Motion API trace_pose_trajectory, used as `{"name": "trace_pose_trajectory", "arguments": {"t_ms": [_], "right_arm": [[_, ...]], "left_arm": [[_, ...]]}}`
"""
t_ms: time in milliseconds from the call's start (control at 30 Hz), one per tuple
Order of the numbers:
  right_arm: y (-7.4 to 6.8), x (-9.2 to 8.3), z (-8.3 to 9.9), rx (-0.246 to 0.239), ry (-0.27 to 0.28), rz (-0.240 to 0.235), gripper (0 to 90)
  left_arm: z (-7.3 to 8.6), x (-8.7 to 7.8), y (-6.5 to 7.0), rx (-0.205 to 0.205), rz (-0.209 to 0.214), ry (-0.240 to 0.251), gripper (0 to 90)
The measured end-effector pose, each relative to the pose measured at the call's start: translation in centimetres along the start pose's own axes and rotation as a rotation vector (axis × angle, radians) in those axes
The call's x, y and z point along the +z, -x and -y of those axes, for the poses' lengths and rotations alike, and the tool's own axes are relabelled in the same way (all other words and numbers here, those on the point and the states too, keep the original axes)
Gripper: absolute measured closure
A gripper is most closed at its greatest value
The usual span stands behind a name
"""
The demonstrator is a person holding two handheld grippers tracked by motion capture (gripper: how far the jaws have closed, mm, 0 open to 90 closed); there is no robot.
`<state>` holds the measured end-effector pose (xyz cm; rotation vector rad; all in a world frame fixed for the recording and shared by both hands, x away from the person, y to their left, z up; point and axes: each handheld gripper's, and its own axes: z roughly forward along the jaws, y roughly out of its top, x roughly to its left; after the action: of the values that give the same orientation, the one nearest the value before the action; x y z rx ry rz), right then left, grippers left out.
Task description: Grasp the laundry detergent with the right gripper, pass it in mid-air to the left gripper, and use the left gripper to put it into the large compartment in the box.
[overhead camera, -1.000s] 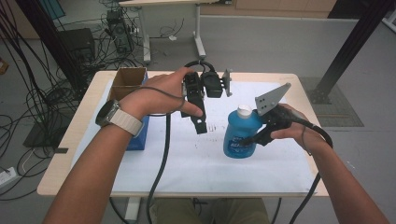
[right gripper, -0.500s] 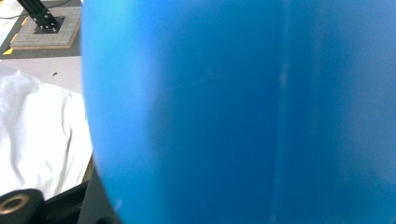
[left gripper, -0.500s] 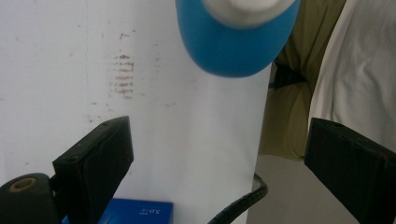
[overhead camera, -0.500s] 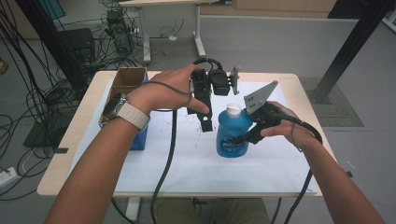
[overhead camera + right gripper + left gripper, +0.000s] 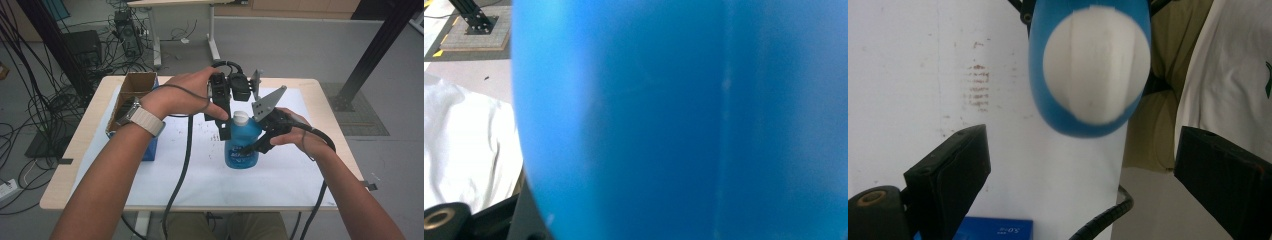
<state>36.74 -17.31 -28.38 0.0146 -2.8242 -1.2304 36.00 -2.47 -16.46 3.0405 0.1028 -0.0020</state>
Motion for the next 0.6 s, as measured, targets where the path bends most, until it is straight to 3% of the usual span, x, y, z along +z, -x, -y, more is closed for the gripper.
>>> {"name": "trace_pose_trajectory", "arguments": {"t_ms": [600], "right_arm": [[0.2,1.2,-1.2,-0.019,0.006,-0.022,44.0]], "left_arm": [[-0.8,0.3,-0.2,0.010,-0.003,-0.013,8.1]]}}
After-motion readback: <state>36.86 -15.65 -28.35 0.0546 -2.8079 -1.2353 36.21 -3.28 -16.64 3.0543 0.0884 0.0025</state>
